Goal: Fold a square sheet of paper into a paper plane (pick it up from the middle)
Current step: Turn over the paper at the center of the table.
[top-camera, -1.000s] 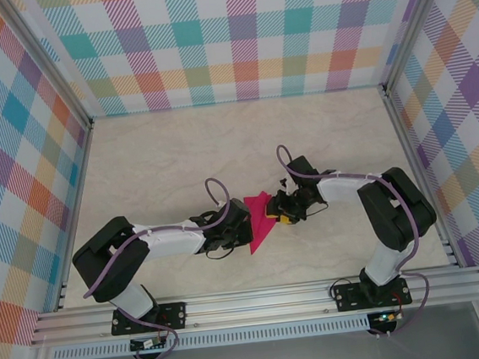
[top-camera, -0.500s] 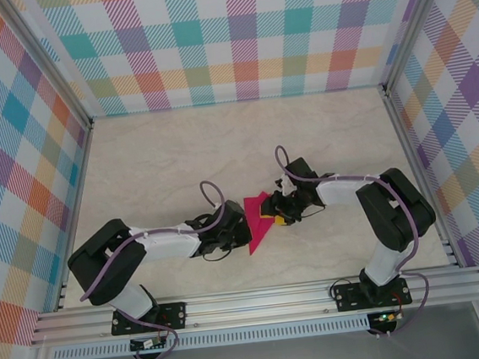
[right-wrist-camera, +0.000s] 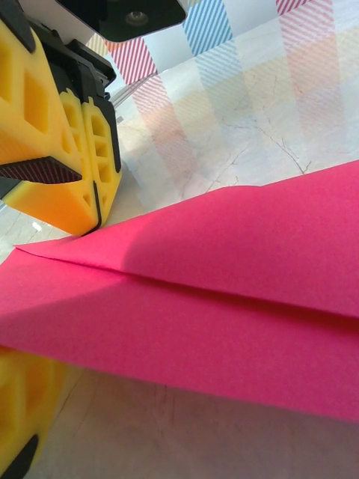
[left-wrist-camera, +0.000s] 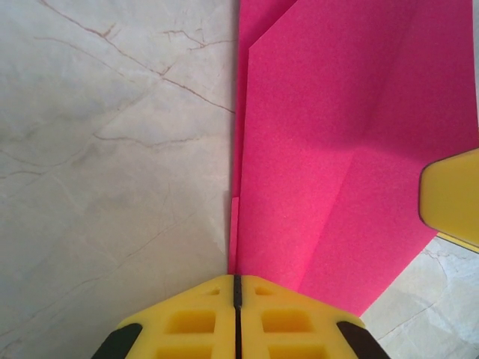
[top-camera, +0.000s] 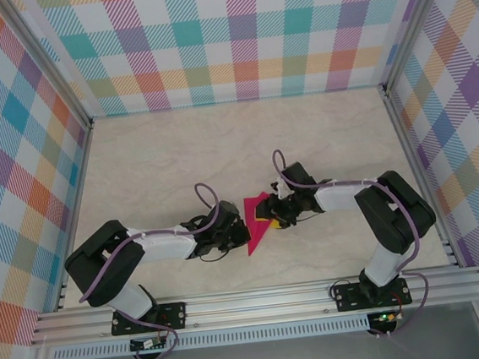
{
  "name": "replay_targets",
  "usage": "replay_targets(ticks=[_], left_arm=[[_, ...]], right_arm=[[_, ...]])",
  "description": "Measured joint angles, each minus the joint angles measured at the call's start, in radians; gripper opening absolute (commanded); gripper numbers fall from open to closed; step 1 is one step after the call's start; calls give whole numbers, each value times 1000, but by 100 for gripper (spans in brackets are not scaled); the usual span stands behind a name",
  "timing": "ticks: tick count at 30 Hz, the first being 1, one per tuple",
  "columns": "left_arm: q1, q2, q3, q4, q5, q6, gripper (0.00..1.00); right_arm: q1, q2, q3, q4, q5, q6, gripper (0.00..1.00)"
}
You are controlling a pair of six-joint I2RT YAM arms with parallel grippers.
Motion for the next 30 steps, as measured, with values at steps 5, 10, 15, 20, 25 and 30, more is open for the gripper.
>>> replay_targets(ticks=[5, 10, 15, 20, 25, 30], left_arm=[[6, -4, -11, 19, 3, -11, 9], [13, -5, -16, 26, 16, -19, 9], [22, -28, -37, 23, 25, -26, 10], [27, -46, -53, 22, 27, -26, 12], [27, -113, -86, -4, 27, -26, 14], [28, -285, -112, -52, 15, -14, 19]], right_arm=[[11, 21, 6, 27, 3, 19, 43], [33, 46, 18, 41, 11, 29, 35], [43, 60, 26, 61, 30, 22, 26], [43, 70, 33, 68, 37, 10, 16], [43, 66, 56, 38, 53, -22, 6], [52, 16, 145, -144, 119, -115, 4]])
